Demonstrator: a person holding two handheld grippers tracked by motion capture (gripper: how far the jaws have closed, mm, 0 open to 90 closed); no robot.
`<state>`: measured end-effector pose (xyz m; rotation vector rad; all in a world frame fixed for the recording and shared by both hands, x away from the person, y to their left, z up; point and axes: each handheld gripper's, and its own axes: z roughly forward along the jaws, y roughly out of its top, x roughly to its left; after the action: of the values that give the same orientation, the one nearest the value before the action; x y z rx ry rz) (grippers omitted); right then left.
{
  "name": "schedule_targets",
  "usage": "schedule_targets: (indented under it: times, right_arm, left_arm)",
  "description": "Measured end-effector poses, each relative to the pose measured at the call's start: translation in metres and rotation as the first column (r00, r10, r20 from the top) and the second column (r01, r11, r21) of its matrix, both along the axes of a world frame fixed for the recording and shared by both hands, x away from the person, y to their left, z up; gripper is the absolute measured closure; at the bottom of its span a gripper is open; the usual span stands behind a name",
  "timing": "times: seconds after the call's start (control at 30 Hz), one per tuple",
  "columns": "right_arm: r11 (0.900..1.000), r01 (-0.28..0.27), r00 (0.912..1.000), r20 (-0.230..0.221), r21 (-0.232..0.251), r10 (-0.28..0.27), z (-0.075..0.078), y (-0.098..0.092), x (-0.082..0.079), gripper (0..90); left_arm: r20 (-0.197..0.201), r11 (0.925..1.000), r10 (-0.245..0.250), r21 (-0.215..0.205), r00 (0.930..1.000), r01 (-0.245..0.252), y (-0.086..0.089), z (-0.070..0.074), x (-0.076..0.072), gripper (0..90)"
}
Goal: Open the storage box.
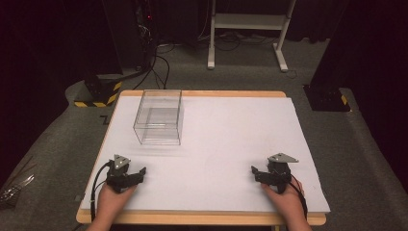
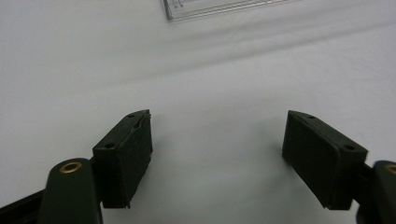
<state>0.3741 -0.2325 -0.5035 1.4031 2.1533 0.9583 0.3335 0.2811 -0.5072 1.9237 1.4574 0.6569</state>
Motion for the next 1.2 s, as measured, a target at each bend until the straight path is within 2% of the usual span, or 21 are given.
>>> schedule_targets:
  times: [0.43,0.7,0.83,1.07,1.2]
  right_arm:
    - [1.0,0.001,1.0,0.0,-0.001,-0.001,0.0,0.0,0.0,21.8]
    - [1.0,0.001,1.0,0.001,-0.004,-0.001,0.0,0.0,0.0,21.9]
    - [1.0,-0.001,1.0,0.003,-0.007,0.001,0.0,0.0,0.0,22.0]
    - [1.0,0.0,1.0,0.003,-0.008,0.0,0.0,0.001,0.0,22.0]
    - [1.0,0.0,1.0,0.004,-0.012,0.0,0.0,0.001,0.0,22.3]
  left_arm:
    - [0.0,1.0,0.006,-0.003,1.0,-0.006,0.0,0.0,0.0,24.7]
    - [-0.021,0.9999,0.004,-0.009,0.9998,-0.004,0.001,0.003,0.002,25.9]
    - [0.005,0.999,0.006,-0.044,1.0,-0.005,0.003,0.01,-0.001,27.6]
    - [0.075,0.9992,-0.007,-0.038,0.9972,0.01,-0.004,0.026,-0.007,28.1]
    - [0.094,0.999,-0.025,-0.033,0.9952,0.029,-0.01,0.031,-0.009,28.0]
